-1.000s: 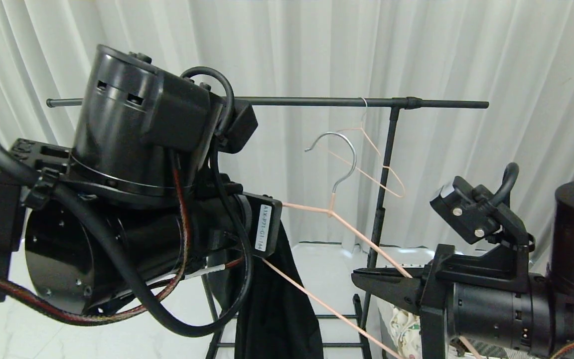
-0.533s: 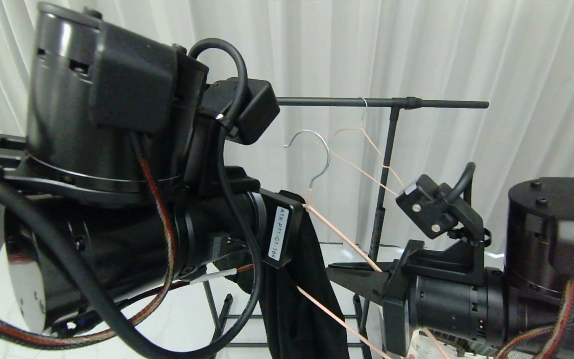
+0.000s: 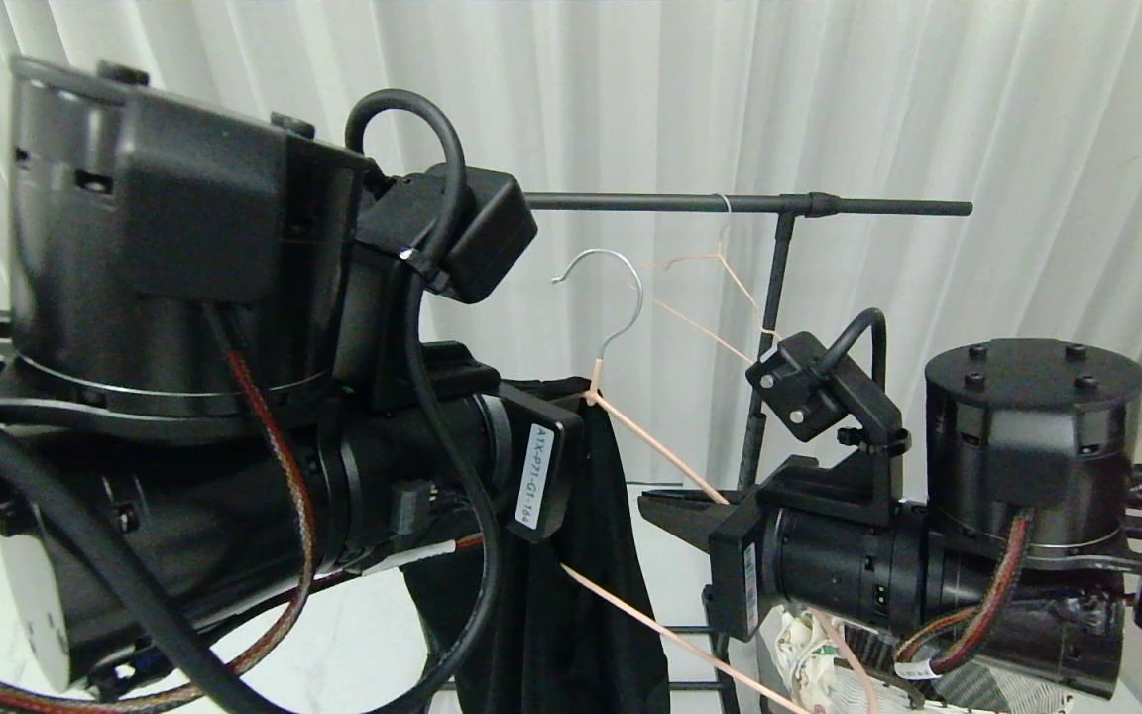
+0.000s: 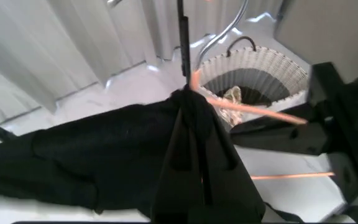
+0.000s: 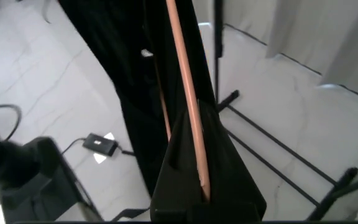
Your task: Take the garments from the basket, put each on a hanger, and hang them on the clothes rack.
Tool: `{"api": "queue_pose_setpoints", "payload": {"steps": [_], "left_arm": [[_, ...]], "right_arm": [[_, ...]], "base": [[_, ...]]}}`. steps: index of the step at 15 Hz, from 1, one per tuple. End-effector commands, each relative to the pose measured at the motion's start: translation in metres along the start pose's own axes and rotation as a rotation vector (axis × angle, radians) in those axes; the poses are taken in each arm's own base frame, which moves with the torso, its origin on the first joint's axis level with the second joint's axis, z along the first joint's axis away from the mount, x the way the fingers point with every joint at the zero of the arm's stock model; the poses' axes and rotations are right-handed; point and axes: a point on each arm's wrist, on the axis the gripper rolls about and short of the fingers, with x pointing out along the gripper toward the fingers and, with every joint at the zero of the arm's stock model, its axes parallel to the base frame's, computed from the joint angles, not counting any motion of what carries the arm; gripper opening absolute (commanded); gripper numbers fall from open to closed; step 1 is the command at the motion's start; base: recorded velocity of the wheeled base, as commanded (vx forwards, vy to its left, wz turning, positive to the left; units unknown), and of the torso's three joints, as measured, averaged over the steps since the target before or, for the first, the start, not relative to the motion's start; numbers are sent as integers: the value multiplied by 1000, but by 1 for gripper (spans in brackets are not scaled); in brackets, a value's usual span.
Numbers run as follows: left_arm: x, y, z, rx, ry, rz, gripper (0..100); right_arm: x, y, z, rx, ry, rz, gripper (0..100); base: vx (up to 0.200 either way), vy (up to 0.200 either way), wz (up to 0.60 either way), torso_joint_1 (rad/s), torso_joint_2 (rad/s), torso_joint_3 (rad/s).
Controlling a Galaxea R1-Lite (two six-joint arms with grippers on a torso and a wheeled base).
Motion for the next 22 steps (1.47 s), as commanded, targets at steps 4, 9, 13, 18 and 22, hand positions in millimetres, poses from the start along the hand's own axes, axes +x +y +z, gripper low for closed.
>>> {"api": "queue_pose_setpoints", "payload": {"steps": [4, 9, 13, 18, 22], "left_arm": [[7, 11, -28, 108, -54, 47, 0], [5, 14, -23, 98, -72, 56, 0], [-6, 26, -14, 74, -118, 93, 100], [-36, 41, -13, 47, -179, 129, 100], [-52, 53, -31, 57, -165, 148, 100]], "right_arm": [[9, 0, 9, 36, -50, -89, 0], [7, 1, 17, 28, -112, -113, 0], [-3, 3, 25, -54, -159, -110, 0], [-3, 2, 27, -109, -216, -112, 0], [-15, -12, 19, -204, -241, -130, 0]], "base": [[0, 0, 0, 0, 0, 0], [0, 0, 0, 0, 0, 0], [0, 0, 0, 0, 0, 0], [0, 0, 0, 0, 0, 0], [0, 0, 0, 0, 0, 0]]}}
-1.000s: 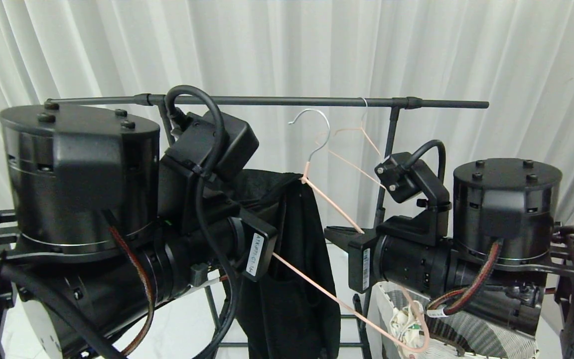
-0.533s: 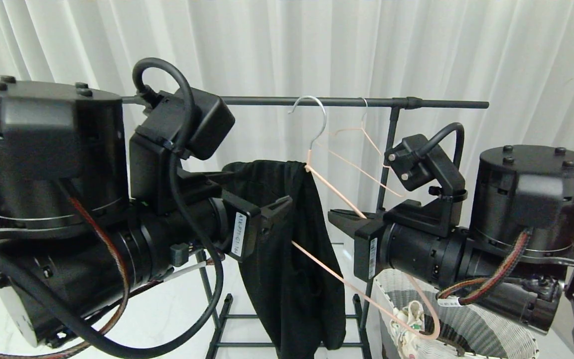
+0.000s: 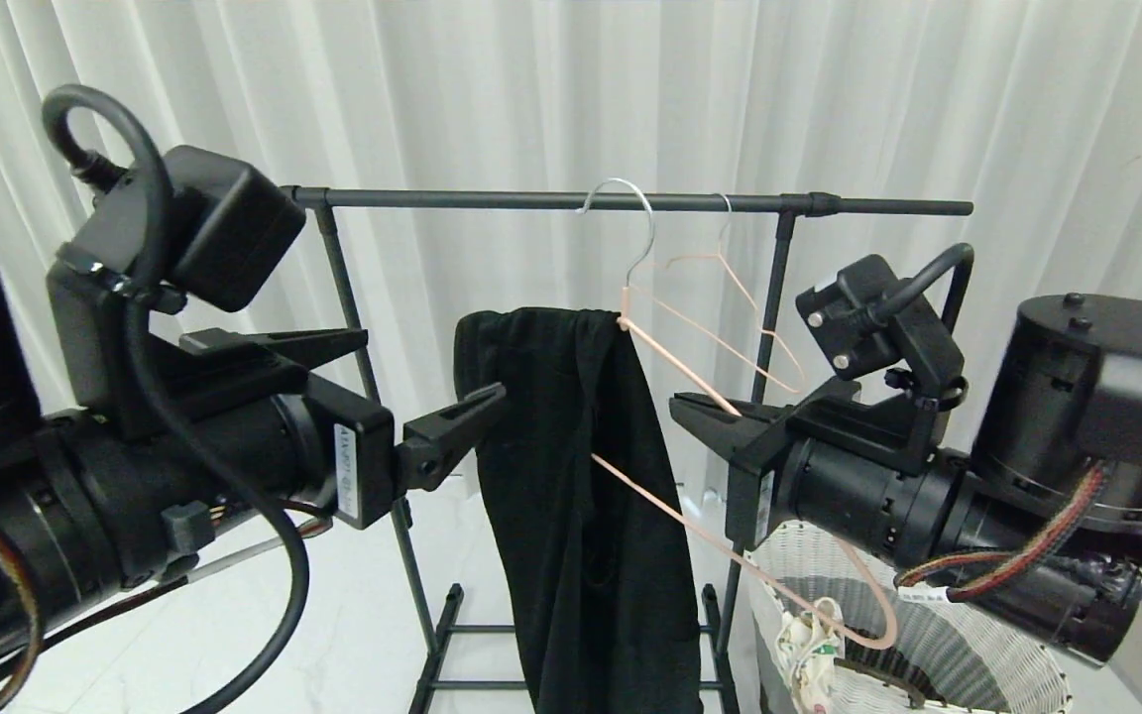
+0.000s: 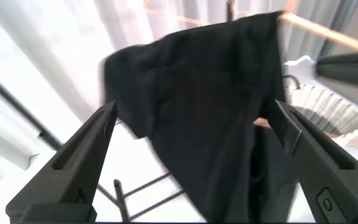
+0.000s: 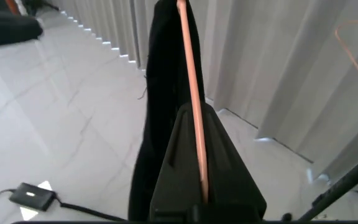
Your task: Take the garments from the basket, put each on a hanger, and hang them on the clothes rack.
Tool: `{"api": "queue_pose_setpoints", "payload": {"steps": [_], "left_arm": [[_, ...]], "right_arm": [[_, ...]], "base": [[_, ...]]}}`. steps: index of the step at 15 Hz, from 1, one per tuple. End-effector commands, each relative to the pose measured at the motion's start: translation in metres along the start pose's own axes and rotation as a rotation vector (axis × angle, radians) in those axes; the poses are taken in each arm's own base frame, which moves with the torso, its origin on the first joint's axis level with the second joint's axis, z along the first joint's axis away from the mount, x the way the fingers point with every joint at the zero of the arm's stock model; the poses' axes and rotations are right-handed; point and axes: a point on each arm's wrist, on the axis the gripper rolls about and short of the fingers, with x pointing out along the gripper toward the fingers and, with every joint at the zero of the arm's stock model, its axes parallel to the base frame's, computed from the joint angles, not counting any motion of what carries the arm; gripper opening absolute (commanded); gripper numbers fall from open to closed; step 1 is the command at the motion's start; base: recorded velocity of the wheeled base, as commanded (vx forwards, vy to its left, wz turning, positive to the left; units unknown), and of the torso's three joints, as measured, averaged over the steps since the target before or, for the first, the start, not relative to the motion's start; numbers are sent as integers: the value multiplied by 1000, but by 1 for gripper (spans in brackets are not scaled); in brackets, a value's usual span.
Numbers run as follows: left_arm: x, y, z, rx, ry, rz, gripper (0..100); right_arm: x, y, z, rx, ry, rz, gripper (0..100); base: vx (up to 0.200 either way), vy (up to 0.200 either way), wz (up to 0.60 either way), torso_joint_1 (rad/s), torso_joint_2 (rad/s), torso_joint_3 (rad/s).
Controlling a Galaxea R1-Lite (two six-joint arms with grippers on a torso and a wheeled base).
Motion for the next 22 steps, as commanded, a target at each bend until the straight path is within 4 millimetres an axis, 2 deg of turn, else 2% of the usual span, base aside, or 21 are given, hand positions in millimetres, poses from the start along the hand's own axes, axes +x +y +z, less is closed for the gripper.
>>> {"api": "queue_pose_setpoints", "payload": {"steps": [1, 3, 6, 9, 11, 16, 18, 22], "left_arm": [[-14, 10, -3, 14, -24, 0, 100], [-19, 12, -7, 69, -42, -101, 100], [-25, 9, -23, 156, -34, -229, 100], [-25, 4, -33, 219, -40, -384, 100], [-20, -5, -38, 248, -34, -489, 100], [2, -31, -58, 272, 73, -635, 100], [6, -34, -61, 272, 93, -652, 100], [6, -37, -62, 273, 93, -679, 100]], "right_arm": [[-15, -11, -4, -46, 2, 30, 0], [-35, -22, -5, -133, -3, 136, 0], [-56, -23, -11, -161, -3, 203, 0], [-87, -21, -31, -208, 30, 308, 0], [-100, -20, -41, -227, 48, 355, 0], [-105, 3, -39, -238, 25, 473, 0], [-107, 12, -40, -243, 25, 501, 0], [-107, 16, -40, -267, 18, 516, 0]], "base": [[0, 0, 0, 0, 0, 0], [0, 0, 0, 0, 0, 0], [0, 0, 0, 0, 0, 0], [0, 0, 0, 0, 0, 0], [0, 0, 0, 0, 0, 0], [0, 0, 0, 0, 0, 0], [0, 0, 0, 0, 0, 0], [0, 0, 0, 0, 0, 0]]}}
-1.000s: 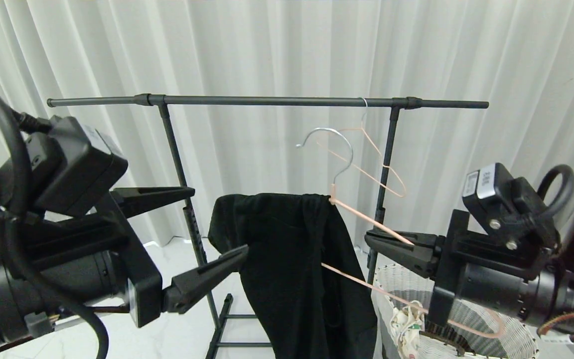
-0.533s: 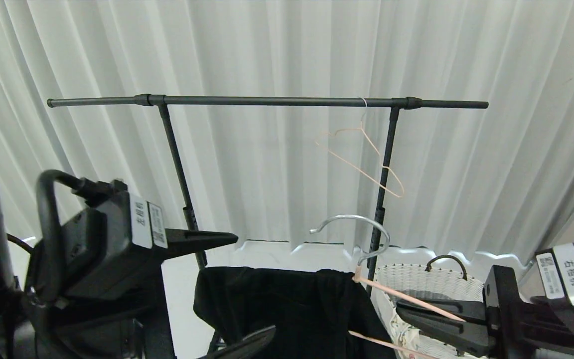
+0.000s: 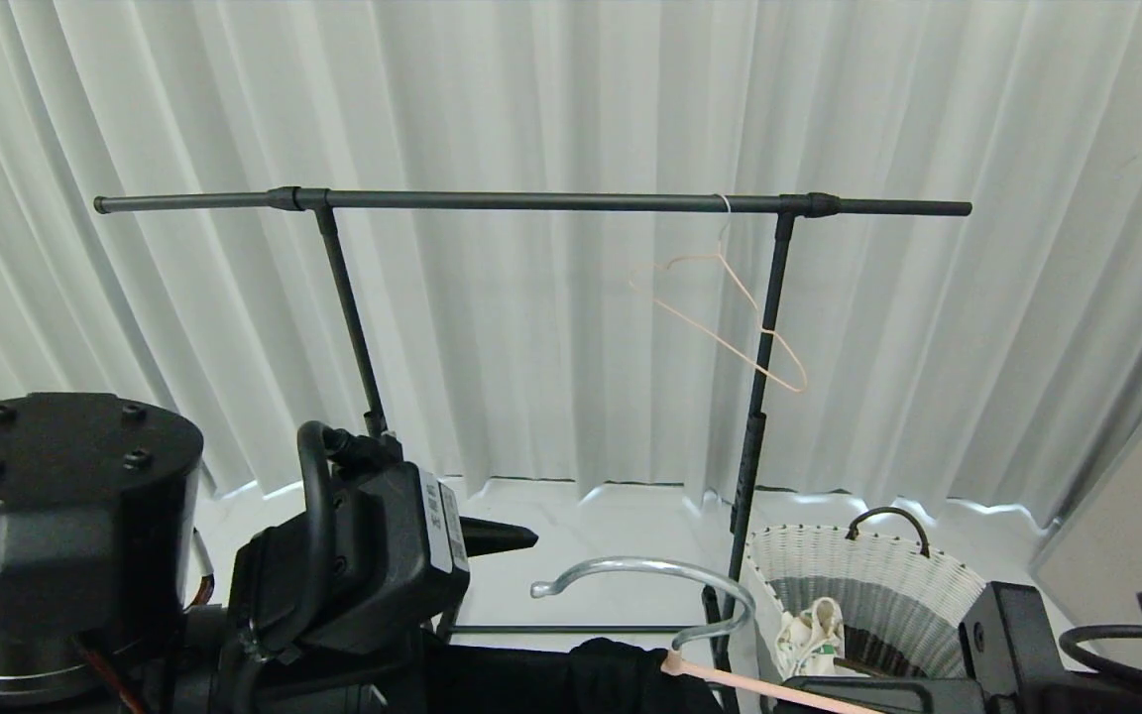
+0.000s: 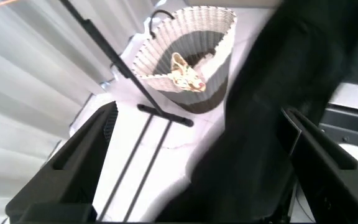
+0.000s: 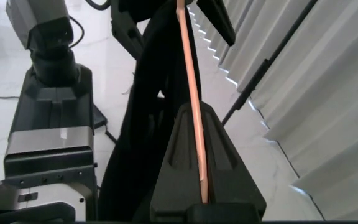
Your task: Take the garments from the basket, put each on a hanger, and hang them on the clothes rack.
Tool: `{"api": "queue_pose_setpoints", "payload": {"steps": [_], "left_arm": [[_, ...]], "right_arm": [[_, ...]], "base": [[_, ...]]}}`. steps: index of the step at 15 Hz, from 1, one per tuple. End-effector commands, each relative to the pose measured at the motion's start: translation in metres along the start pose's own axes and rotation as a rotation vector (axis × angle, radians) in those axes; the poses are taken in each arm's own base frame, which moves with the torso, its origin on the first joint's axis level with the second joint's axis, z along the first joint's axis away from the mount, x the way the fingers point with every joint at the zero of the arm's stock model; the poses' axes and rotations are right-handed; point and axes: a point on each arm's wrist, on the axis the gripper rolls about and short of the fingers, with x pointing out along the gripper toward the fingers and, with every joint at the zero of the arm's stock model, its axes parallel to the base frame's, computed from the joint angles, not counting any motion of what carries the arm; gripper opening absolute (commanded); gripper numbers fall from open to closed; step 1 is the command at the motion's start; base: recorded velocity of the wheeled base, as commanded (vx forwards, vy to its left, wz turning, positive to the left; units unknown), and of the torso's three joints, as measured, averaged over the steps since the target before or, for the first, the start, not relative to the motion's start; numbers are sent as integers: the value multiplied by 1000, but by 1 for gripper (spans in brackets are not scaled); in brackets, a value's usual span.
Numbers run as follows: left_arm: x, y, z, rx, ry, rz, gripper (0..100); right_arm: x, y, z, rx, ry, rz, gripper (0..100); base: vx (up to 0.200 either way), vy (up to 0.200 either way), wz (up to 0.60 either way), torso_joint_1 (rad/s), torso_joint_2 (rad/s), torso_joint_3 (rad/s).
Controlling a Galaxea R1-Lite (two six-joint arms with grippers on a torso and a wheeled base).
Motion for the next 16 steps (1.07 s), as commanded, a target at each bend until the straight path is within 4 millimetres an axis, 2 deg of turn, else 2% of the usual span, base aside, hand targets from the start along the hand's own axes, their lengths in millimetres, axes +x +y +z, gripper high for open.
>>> {"api": "queue_pose_setpoints", "payload": {"steps": [1, 7, 8, 11, 13, 16], "left_arm": [[3, -2, -1, 1, 8, -14, 0], [4, -5, -5, -1, 21, -31, 0], [5, -5, -5, -5, 23, -32, 0], [4, -4, -8, -46, 34, -15, 0], [4, -3, -11, -123, 54, 22, 0], [8, 4, -26, -173, 172, 216, 0]], "right_arm": [[1, 1, 0, -3, 0, 8, 0], [1, 1, 0, -13, 4, 1, 0], [1, 1, 0, -22, 5, -1, 100], [0, -2, -2, -32, 22, -63, 100], [-5, -16, -8, -104, 64, -144, 100], [-11, -30, -11, -104, 91, -223, 100]], "base": [[0, 0, 0, 0, 0, 0], [0, 0, 0, 0, 0, 0], [0, 0, 0, 0, 0, 0], [0, 0, 0, 0, 0, 0], [0, 0, 0, 0, 0, 0], [0, 0, 0, 0, 0, 0]]}}
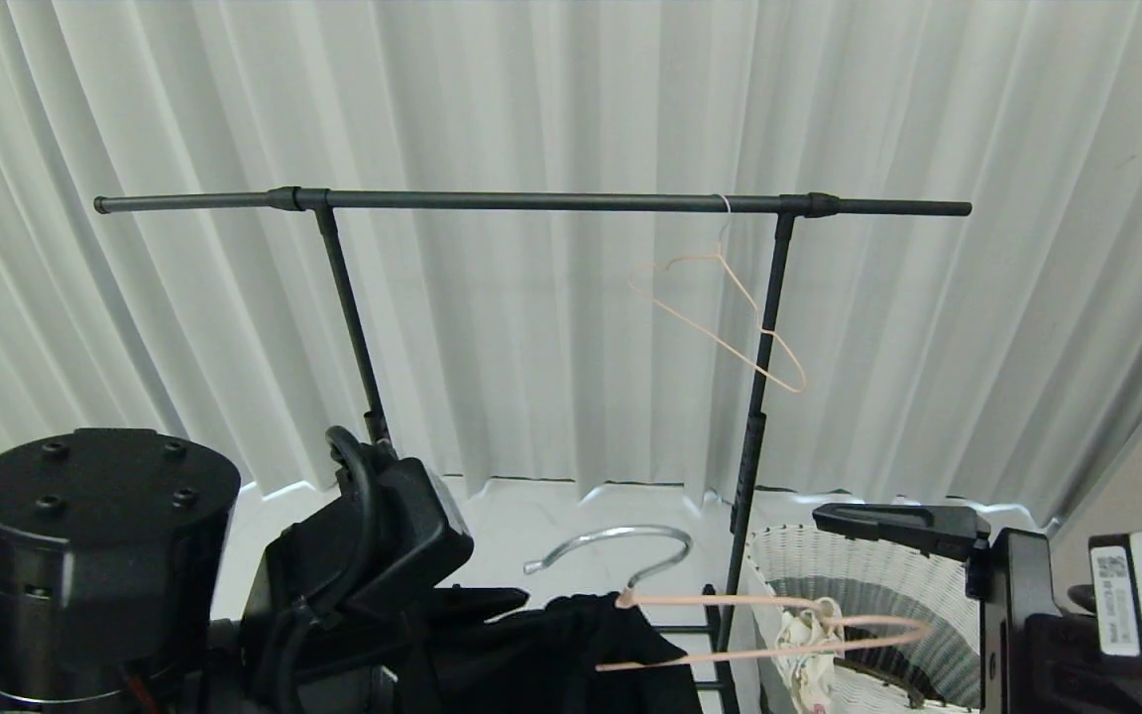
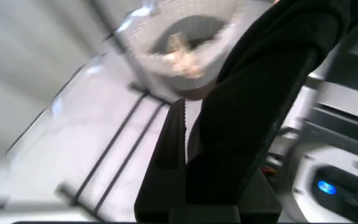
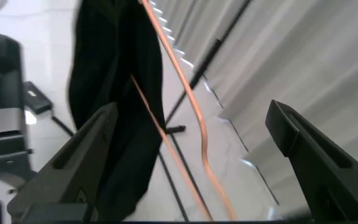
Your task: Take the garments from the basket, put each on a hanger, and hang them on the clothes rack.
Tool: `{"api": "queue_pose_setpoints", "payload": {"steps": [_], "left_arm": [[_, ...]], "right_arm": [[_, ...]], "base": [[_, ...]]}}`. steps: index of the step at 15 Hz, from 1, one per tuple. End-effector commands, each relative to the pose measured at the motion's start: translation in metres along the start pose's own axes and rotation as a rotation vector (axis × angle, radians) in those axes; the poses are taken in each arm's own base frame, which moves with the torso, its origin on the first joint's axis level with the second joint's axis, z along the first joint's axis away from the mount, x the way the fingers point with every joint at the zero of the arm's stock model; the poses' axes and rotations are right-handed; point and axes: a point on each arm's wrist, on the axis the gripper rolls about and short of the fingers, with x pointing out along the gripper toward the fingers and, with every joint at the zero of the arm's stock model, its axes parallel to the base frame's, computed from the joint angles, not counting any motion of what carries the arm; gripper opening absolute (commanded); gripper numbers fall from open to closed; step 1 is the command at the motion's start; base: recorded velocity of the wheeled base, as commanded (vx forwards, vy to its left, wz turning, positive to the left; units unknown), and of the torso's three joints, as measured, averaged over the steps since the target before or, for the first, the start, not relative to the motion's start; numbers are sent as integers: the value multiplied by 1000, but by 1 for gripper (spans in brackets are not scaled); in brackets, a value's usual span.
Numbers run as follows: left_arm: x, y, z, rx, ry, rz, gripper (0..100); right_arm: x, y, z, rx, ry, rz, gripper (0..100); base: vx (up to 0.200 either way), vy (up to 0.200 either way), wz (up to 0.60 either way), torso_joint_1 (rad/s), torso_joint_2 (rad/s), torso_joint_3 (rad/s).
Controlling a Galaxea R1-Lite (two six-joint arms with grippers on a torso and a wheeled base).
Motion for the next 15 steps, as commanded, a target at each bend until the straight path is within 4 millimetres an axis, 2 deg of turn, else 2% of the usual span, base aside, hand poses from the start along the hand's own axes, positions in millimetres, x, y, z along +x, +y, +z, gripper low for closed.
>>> {"api": "queue_pose_setpoints", "payload": {"steps": [1, 3, 6, 9, 11, 12, 13, 14, 15], "left_arm": [[6, 4, -11, -25, 71, 82, 0], [4, 8, -8, -92, 53, 101, 0], [-1, 14, 17, -221, -46, 131, 0], [-3, 17, 28, -223, -81, 148, 0], [-5, 18, 33, -221, -104, 151, 0], [-6, 18, 34, -221, -107, 152, 0], [-6, 18, 37, -221, -116, 152, 0], [-7, 19, 38, -221, -121, 152, 0], [-7, 19, 40, -234, -130, 152, 0]], "right_arm": [[-1, -9, -5, 9, 24, -47, 100], [0, -9, -8, 44, 55, -41, 100], [1, 0, -10, 240, 99, 12, 100], [3, 7, -16, 383, 160, 40, 100], [19, 8, -34, 435, 300, -37, 100], [24, 9, -37, 455, 323, -69, 100], [39, 11, -38, 516, 352, -138, 100], [45, 12, -38, 547, 358, -161, 100], [65, 14, -32, 631, 335, -228, 100]], "base": [[0, 0, 0, 0, 0, 0], [0, 0, 0, 0, 0, 0], [0, 0, 0, 0, 0, 0], [0, 0, 0, 0, 0, 0], [0, 0, 0, 0, 0, 0], [0, 0, 0, 0, 0, 0], [0, 0, 0, 0, 0, 0], [0, 0, 0, 0, 0, 0], [0, 0, 0, 0, 0, 0]]}}
